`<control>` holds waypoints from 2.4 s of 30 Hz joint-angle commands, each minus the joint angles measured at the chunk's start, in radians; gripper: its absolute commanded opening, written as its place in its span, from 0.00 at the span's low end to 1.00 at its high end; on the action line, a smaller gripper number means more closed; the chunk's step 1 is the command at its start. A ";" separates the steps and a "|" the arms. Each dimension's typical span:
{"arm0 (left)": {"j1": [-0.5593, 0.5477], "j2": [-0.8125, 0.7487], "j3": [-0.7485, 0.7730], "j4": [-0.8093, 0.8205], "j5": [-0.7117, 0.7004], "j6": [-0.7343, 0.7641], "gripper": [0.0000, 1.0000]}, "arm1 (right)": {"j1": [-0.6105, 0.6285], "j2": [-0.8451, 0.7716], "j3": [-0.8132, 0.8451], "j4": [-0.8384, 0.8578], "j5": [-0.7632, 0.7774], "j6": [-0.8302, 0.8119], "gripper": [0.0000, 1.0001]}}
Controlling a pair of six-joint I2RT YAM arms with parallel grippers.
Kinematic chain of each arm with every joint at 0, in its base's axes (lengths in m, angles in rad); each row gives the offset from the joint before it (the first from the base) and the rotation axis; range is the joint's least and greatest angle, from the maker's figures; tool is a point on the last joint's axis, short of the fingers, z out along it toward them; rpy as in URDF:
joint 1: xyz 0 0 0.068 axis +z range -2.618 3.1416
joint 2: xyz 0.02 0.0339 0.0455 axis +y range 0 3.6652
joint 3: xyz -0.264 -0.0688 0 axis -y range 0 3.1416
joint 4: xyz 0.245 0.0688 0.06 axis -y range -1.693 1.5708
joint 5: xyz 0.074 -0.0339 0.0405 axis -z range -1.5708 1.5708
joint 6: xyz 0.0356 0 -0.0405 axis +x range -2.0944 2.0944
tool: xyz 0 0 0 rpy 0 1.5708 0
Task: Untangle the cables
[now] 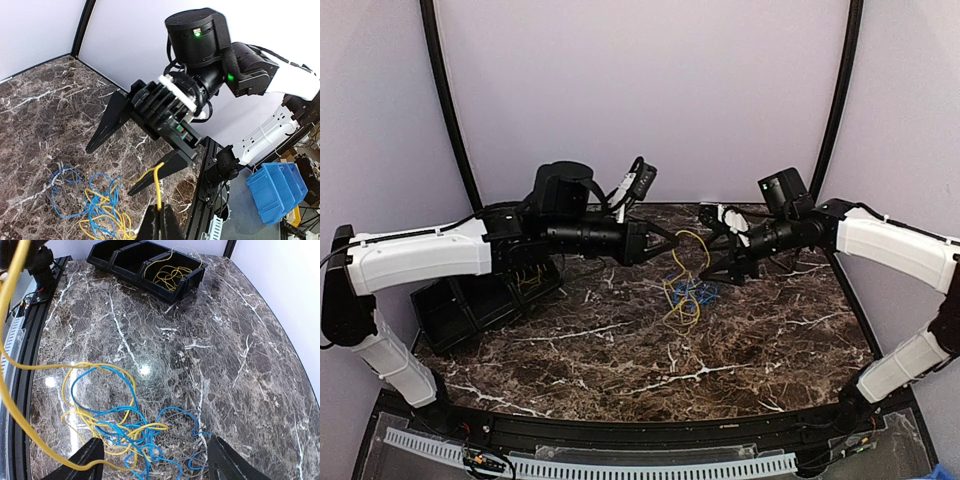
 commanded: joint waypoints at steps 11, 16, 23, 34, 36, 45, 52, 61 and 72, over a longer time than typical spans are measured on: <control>-0.002 -0.151 0.110 -0.031 -0.121 0.053 0.00 | 0.011 0.323 0.063 0.127 -0.350 0.101 0.14; -0.005 -0.141 0.268 -0.066 -0.131 0.073 0.00 | -0.006 0.395 0.013 0.190 -0.204 0.168 0.07; -0.017 -0.128 0.433 -0.073 -0.186 0.103 0.00 | -0.159 0.451 0.041 0.194 0.048 0.283 0.02; -0.022 -0.134 0.642 -0.141 -0.472 0.243 0.00 | -0.323 0.452 0.022 0.196 0.237 0.300 0.00; -0.022 -0.138 0.654 -0.162 -0.527 0.267 0.00 | -0.324 0.436 0.022 0.194 0.229 0.293 0.00; -0.021 -0.173 0.516 -0.159 -0.532 0.188 0.00 | -0.225 0.143 0.017 0.150 -0.053 0.141 0.57; -0.021 -0.267 0.183 -0.019 -0.545 0.104 0.00 | -0.025 0.152 0.011 0.088 0.003 0.025 0.64; -0.021 -0.366 0.020 0.001 -0.604 0.091 0.00 | 0.134 0.360 0.088 0.159 0.102 -0.003 0.69; -0.021 -0.440 -0.006 -0.052 -0.640 0.070 0.00 | 0.167 0.588 0.281 0.268 0.091 0.031 0.72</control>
